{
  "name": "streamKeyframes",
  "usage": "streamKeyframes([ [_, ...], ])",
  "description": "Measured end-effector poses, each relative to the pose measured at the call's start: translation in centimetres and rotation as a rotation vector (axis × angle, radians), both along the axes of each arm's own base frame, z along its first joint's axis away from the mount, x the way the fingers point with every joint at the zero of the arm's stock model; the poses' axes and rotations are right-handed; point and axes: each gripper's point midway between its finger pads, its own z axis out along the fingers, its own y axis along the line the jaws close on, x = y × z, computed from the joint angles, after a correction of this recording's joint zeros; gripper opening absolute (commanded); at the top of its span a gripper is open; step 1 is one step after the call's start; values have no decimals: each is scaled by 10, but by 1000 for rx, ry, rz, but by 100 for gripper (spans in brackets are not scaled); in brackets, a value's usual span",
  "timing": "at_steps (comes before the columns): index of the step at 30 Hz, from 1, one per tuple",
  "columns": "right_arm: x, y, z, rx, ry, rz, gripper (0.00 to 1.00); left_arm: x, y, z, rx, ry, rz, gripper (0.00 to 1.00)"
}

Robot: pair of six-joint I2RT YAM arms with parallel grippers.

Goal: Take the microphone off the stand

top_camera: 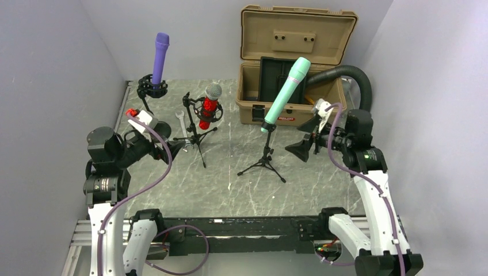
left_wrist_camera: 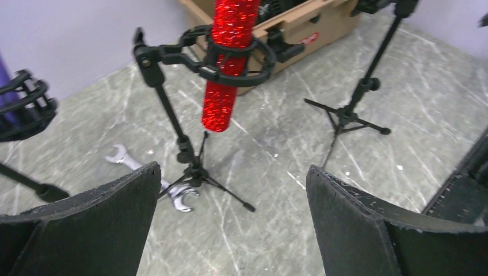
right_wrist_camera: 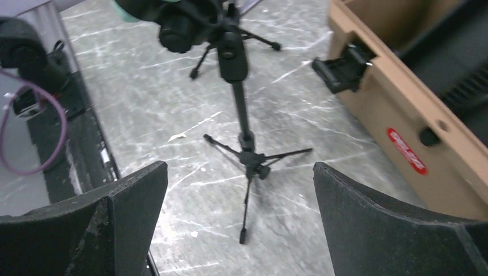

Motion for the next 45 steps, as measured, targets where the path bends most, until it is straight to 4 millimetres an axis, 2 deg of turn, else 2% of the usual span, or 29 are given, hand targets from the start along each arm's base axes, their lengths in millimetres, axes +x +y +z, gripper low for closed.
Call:
streamKeyframes([
  [6, -5, 39, -32, 2, 8, 173, 88, -11, -19, 0, -16, 4, -122, 99],
  [10, 6, 55, -56, 16, 2, 220, 84, -16, -25, 0, -11, -2, -162, 99],
  [13, 14, 62, -70, 22, -17, 228, 78, -17, -28, 0, -7, -4, -179, 99],
  [19, 24, 76, -73, 48, -89, 226, 73, -14, -42, -1, -9, 1, -249, 99],
  [23, 30, 77, -77, 62, -114, 190, 69, -6, -51, 1, -15, -4, -288, 99],
  [28, 33, 78, -79, 70, -116, 168, 80, 3, -71, -3, -15, 3, -359, 99],
  [30, 31, 76, -81, 59, -107, 166, 84, 4, -86, -11, -6, 24, -405, 99],
  [34, 23, 71, -87, 19, -73, 169, 86, 0, -118, -29, 30, 70, -497, 99],
  [39, 14, 59, -80, -19, -66, 152, 87, -4, -156, -52, 97, 97, -574, 99],
  [45, 23, 30, -76, -34, -52, 51, 87, 3, -203, -67, 130, 38, -640, 99],
])
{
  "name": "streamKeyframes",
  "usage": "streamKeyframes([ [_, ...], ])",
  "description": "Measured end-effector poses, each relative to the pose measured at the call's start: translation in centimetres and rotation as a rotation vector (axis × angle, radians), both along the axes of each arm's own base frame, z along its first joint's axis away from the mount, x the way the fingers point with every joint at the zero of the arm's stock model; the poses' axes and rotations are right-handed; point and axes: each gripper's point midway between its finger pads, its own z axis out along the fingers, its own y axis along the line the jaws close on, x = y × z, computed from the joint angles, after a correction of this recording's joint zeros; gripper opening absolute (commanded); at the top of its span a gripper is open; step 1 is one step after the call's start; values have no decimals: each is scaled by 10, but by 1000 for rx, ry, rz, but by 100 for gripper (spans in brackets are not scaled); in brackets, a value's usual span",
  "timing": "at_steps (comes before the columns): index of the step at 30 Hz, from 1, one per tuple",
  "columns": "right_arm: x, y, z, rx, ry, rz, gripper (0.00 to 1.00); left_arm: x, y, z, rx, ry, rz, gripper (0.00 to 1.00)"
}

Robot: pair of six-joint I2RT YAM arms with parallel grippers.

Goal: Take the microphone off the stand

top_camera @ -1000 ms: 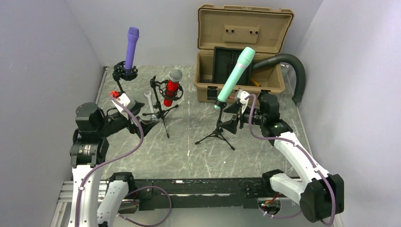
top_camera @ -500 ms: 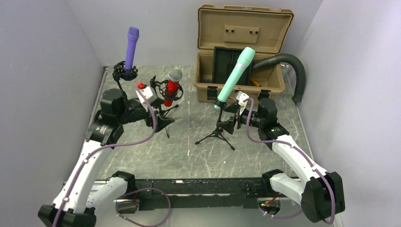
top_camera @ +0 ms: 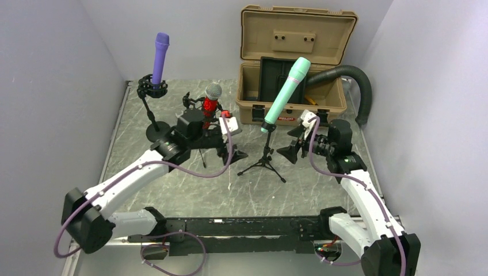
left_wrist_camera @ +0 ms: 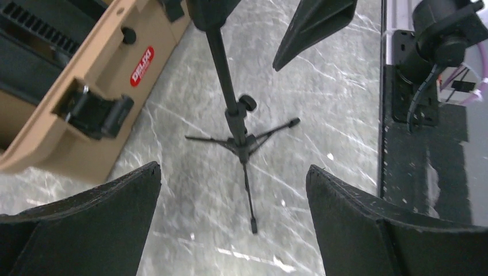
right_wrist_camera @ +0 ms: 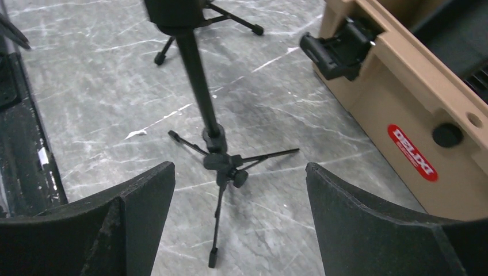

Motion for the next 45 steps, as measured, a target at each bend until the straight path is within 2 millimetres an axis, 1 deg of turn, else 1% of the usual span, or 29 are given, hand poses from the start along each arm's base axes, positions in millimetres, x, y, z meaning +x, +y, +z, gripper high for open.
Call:
streamKeyframes([
  [3, 6, -12, 0, 5, 11, -47, 87, 13, -24, -6, -24, -40, -21, 99],
  [5, 9, -19, 0, 11, 19, -70, 87, 24, -38, -15, -34, -49, -30, 98],
  [10, 11, -29, 7, 13, 20, -108, 87, 46, -64, -49, -37, 10, -44, 87],
  [12, 11, -32, 12, 14, 7, -118, 87, 51, -73, -56, -49, 35, -52, 84],
  [15, 10, -35, 16, 17, -8, -130, 87, 54, -81, -56, -80, 37, -72, 84],
  [17, 10, -38, 17, 19, -12, -137, 87, 52, -85, -50, -113, 28, -95, 83],
  [19, 11, -39, 16, 20, -12, -142, 87, 49, -89, -42, -159, 11, -123, 78],
  [21, 11, -40, 14, 20, -7, -147, 87, 43, -91, -37, -201, -1, -151, 70],
  [23, 12, -41, 13, 20, -2, -151, 87, 37, -92, -38, -238, 1, -181, 67],
  [25, 12, -42, 13, 21, 0, -152, 87, 33, -95, -41, -260, 18, -205, 66],
  [29, 12, -41, 12, 22, 3, -147, 87, 35, -101, -47, -269, 56, -213, 67],
  [33, 11, -41, 12, 24, 4, -144, 87, 40, -106, -45, -275, 72, -212, 66],
  [35, 11, -40, 12, 25, 4, -139, 87, 43, -108, -42, -280, 70, -212, 62],
  [38, 11, -39, 12, 25, 7, -133, 87, 46, -112, -38, -286, 79, -211, 50],
  [40, 12, -39, 15, 25, 11, -131, 87, 48, -114, -37, -287, 87, -210, 43],
  [42, 13, -39, 22, 25, 6, -129, 87, 48, -115, -37, -284, 94, -213, 36],
  [45, 15, -38, 41, 32, -16, -124, 87, 46, -115, -38, -284, 108, -224, 21],
])
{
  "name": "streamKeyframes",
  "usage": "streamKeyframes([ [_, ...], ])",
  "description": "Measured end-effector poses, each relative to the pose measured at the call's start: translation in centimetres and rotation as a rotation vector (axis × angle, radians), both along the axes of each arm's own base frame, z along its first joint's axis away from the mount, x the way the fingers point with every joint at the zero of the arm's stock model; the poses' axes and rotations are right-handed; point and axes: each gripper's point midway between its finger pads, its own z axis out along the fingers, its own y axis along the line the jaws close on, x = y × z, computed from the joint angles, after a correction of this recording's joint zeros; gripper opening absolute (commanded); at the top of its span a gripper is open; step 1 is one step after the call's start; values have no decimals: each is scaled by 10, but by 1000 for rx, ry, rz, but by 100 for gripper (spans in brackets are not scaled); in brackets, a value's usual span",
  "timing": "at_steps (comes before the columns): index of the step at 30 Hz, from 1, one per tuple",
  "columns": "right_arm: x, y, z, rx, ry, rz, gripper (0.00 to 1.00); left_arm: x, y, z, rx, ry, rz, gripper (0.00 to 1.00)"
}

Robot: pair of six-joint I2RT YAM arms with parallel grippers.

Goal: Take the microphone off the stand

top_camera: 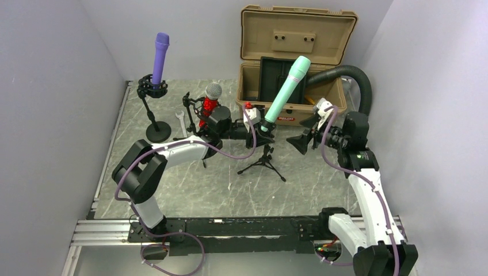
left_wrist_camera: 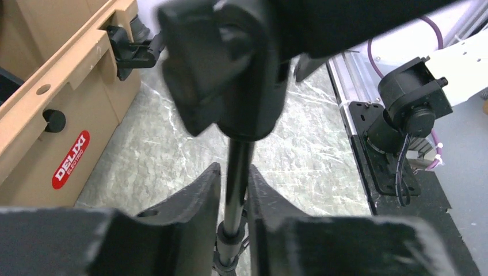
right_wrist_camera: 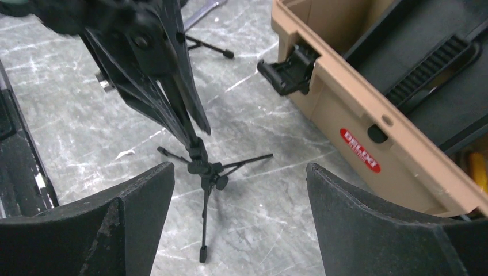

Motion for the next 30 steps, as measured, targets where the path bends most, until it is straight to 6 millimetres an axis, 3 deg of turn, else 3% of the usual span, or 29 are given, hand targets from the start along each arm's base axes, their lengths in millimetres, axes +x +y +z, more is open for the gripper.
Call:
streamKeyframes([
  [5, -2, 4, 33, 34, -37, 19, 89, -2, -1, 0, 0, -26, -14, 0],
  [13, -14, 15, 68, 143, 14, 54, 92, -6, 2, -1, 15, -44, -22, 0],
  [16, -17, 20, 80, 207, 63, 66, 100, -10, 6, -2, 35, -55, -15, 0],
  [30, -3, 39, 154, 516, 166, 157, 100, -29, 8, 1, 57, -103, 24, 0],
])
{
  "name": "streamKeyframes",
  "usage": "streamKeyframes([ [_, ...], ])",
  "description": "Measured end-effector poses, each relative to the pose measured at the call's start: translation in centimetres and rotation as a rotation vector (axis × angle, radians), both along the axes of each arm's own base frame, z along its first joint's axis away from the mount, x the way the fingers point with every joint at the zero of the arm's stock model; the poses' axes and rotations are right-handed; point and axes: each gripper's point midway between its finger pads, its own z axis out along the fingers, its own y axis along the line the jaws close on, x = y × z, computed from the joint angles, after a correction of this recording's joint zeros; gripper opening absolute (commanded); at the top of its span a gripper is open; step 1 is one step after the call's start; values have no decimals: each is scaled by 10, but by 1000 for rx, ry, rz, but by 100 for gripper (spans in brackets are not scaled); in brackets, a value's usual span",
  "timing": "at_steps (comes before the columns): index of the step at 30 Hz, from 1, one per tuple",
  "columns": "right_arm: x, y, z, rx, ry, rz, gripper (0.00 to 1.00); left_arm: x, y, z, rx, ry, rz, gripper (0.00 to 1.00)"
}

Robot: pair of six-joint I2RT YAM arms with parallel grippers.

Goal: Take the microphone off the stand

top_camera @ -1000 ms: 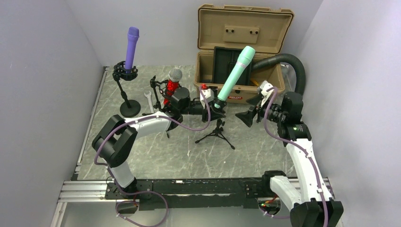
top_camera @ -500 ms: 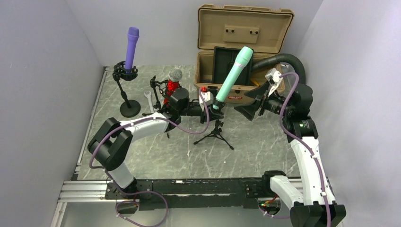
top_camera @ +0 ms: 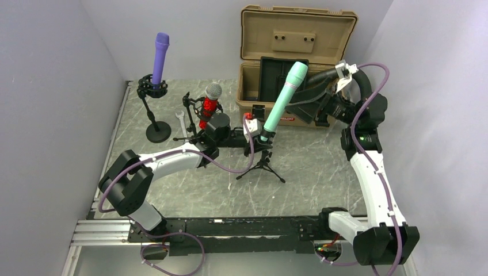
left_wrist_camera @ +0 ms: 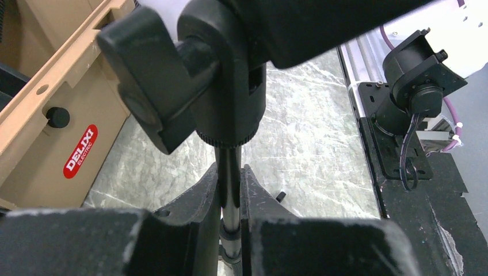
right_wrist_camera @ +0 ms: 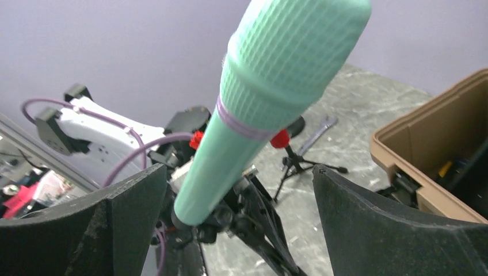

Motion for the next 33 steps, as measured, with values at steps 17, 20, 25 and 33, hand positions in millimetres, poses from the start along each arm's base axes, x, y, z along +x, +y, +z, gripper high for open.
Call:
streamKeyframes([
  [17, 27, 19, 15, 130, 116, 95, 81, -1, -6, 1, 21, -7, -2, 0],
  [20, 31, 25, 10, 135, 141, 115, 65, 1, -9, 1, 23, -7, -1, 0],
  [25, 32, 29, 12, 159, 159, 135, 35, 7, -12, 0, 31, 4, 12, 0],
  [33, 23, 34, 23, 184, 183, 177, 9, 11, -11, -2, 15, 10, 35, 0],
])
